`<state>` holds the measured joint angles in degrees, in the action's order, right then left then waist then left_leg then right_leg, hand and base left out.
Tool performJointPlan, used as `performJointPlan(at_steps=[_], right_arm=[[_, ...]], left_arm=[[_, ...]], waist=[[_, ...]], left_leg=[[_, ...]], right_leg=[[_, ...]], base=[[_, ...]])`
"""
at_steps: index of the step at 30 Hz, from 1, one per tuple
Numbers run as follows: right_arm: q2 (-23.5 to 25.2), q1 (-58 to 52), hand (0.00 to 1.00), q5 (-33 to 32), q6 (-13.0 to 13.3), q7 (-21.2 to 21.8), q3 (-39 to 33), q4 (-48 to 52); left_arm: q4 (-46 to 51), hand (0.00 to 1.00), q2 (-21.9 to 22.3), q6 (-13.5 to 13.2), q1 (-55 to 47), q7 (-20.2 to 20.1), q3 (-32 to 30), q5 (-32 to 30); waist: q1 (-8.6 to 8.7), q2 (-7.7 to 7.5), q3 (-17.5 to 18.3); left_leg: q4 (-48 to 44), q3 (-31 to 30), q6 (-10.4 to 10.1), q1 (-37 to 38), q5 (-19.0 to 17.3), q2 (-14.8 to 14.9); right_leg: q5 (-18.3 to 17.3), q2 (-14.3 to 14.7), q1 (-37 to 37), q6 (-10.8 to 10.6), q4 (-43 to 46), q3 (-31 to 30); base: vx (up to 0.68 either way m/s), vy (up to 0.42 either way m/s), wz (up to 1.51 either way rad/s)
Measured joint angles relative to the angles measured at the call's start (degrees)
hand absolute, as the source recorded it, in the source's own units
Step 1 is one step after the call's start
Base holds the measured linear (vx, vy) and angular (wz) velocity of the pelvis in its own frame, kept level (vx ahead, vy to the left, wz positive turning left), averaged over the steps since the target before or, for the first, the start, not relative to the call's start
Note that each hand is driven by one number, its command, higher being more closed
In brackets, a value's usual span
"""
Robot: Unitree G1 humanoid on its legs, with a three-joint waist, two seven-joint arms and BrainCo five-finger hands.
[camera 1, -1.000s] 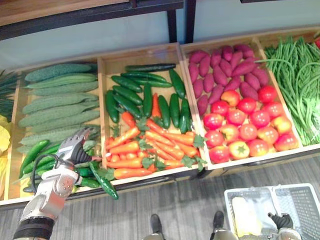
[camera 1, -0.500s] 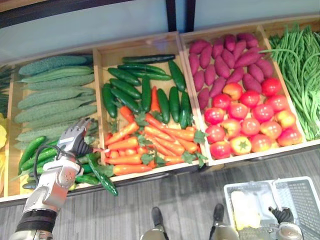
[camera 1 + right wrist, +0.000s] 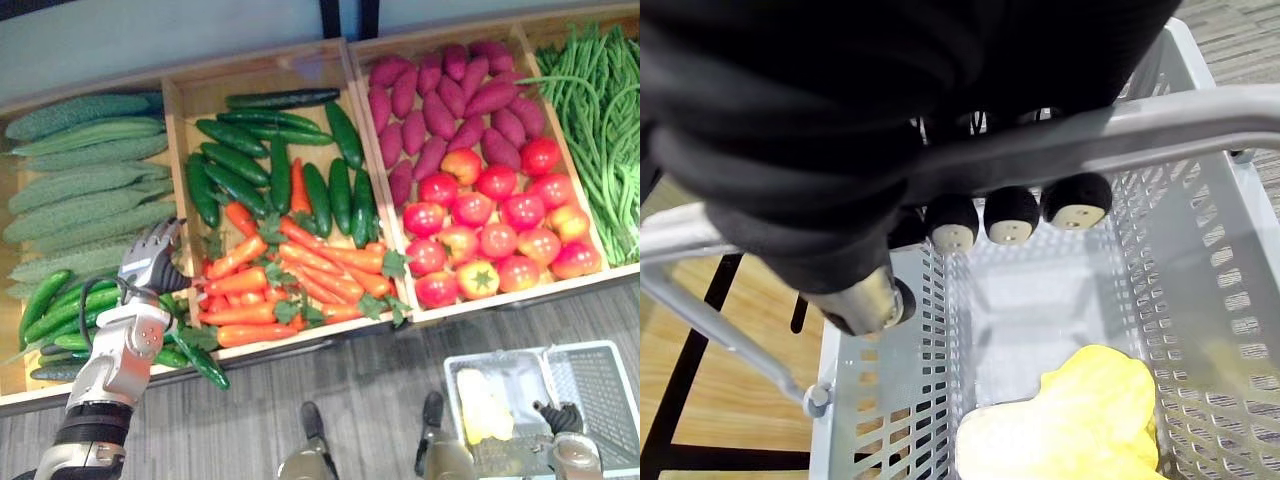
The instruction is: Pick vegetable in the basket
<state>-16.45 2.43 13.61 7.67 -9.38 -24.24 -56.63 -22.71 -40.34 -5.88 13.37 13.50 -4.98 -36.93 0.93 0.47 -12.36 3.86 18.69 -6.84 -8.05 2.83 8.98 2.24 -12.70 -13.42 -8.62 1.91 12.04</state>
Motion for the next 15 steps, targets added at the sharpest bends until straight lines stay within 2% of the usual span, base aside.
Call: performJointPlan(at_steps=[9,15], right_arm=[[0.1,0.6,1.00,0.0,0.0,-0.1,0.2,0.2],[0.2,1.2,1.00,-0.1,0.0,-0.3,0.9,0.7]], left_arm=[[-0.7,0.00,4.5,1.6,2.4,2.1,0.0,-0.4],[-1.9,0.00,5.5,2.4,3.6,3.4,0.0,-0.4]], waist=[[0.16,-0.39,-1.4],[0.48,-0.50,-2.2]], left_leg=[[-0.1,1.0,0.0,-0.2,0.0,-0.1],[-0.3,1.2,0.0,-0.6,0.0,-0.1]], right_leg=[[0.6,0.0,-0.9,0.1,0.0,-1.0],[0.9,0.0,-1.4,0.1,-0.3,-1.5]], base=[[-0.01,-0.002,-0.04],[-0.01,0.000,-0.03]])
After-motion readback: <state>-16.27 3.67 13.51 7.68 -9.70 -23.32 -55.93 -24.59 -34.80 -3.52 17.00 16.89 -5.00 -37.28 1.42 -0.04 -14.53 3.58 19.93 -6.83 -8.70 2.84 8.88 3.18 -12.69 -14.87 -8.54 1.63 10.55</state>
